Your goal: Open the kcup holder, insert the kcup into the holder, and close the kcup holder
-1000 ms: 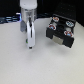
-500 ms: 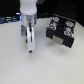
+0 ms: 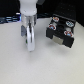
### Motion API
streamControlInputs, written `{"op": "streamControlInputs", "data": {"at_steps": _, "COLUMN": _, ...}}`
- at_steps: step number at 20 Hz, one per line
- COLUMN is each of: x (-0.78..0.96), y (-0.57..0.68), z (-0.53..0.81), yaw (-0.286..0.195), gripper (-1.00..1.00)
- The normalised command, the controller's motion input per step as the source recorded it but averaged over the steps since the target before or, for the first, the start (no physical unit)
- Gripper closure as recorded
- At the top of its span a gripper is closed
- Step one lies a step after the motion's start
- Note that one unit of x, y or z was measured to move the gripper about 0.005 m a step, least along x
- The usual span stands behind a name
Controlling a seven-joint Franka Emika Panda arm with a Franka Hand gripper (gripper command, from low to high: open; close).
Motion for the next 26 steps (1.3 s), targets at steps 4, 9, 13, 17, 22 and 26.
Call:
{"op": "streamControlInputs", "data": {"at_steps": 4, "x": 0.02, "y": 0.11, "z": 0.36, "yaw": -0.006, "gripper": 1.0}}
{"op": "streamControlInputs", "data": {"at_steps": 9, "x": 0.07, "y": 0.27, "z": 0.75, "yaw": -0.001, "gripper": 1.0}}
{"op": "streamControlInputs", "data": {"at_steps": 13, "x": 0.11, "y": 0.37, "z": 0.83, "yaw": 0.003, "gripper": 1.0}}
{"op": "streamControlInputs", "data": {"at_steps": 17, "x": 0.11, "y": 0.42, "z": 0.77, "yaw": 0.006, "gripper": 1.0}}
{"op": "streamControlInputs", "data": {"at_steps": 22, "x": 0.13, "y": 0.54, "z": 0.68, "yaw": 0.008, "gripper": 1.0}}
{"op": "streamControlInputs", "data": {"at_steps": 26, "x": 0.15, "y": 0.61, "z": 0.46, "yaw": 0.012, "gripper": 1.0}}
